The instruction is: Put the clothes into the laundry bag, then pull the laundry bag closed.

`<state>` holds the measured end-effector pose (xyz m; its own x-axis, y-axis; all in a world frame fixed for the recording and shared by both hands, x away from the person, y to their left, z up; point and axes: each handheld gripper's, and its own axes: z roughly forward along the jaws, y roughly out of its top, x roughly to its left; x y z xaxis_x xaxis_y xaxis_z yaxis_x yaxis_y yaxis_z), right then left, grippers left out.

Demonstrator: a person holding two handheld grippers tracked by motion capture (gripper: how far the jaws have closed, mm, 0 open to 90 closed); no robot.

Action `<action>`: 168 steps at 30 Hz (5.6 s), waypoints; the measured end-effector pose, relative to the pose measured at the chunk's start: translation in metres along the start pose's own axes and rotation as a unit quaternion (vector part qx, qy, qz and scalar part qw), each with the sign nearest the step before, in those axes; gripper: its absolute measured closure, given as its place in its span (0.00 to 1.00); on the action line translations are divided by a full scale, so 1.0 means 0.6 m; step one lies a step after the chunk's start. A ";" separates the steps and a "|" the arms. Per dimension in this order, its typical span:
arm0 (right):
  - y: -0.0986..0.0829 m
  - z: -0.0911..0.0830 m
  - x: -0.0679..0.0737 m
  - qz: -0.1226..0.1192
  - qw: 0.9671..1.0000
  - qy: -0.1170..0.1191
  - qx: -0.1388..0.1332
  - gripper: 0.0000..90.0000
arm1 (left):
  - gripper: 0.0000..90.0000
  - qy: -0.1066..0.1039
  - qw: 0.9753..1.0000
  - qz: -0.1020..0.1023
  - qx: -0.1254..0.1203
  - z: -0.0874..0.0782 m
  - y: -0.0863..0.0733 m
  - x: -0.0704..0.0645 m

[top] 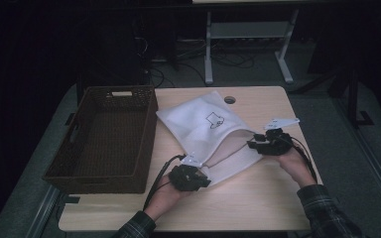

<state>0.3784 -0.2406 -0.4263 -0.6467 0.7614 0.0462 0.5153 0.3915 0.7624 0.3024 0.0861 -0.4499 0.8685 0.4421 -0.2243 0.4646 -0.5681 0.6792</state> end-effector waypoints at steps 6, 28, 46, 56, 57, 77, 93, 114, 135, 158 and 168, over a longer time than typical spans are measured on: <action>-0.028 -0.002 -0.054 0.038 0.999 -0.025 0.009 0.57 | 0.93 0.000 1.000 0.000 0.001 0.000 0.000 0.001; -0.052 0.024 -0.049 0.028 0.998 0.026 0.058 0.88 | 0.93 0.037 0.999 -0.004 0.011 -0.006 -0.006 0.017; -0.075 -0.035 0.018 -0.015 0.997 0.021 0.073 0.88 | 0.92 0.085 0.996 -0.032 0.014 -0.025 -0.017 0.054; -0.095 -0.065 0.048 -0.019 0.996 0.040 0.079 0.88 | 0.90 0.096 0.994 -0.049 0.023 -0.026 -0.021 0.061; -0.097 -0.067 0.051 -0.020 0.996 0.040 0.081 0.87 | 0.88 0.099 0.994 -0.050 0.024 -0.026 -0.021 0.060; -0.074 -0.108 0.030 -0.001 0.999 0.042 -0.003 0.49 | 0.51 0.131 0.991 -0.027 -0.030 -0.073 0.020 0.039; -0.013 -0.049 0.058 -0.048 0.995 0.083 -0.012 0.57 | 0.56 0.111 0.992 0.031 -0.056 -0.025 0.083 0.039; -0.007 -0.008 0.068 -0.078 0.992 0.096 0.032 0.95 | 0.97 0.077 0.994 0.079 0.004 0.032 0.086 0.050; -0.052 0.033 0.052 -0.068 0.984 0.119 0.113 0.79 | 0.78 0.030 0.995 0.081 0.055 0.060 0.062 0.059; -0.029 -0.010 0.081 -0.113 0.983 0.134 0.053 0.53 | 0.36 0.027 0.999 0.046 -0.009 -0.011 0.027 0.040; -0.006 -0.008 0.099 -0.115 0.979 0.159 0.058 0.58 | 0.26 0.060 0.998 0.032 -0.021 -0.046 -0.009 0.022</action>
<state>0.3353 -0.1992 -0.4231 -0.8855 0.4548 0.0948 0.3844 0.6026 0.6994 0.3067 0.1142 -0.4376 0.8680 0.4870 -0.0969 0.3997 -0.5695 0.7182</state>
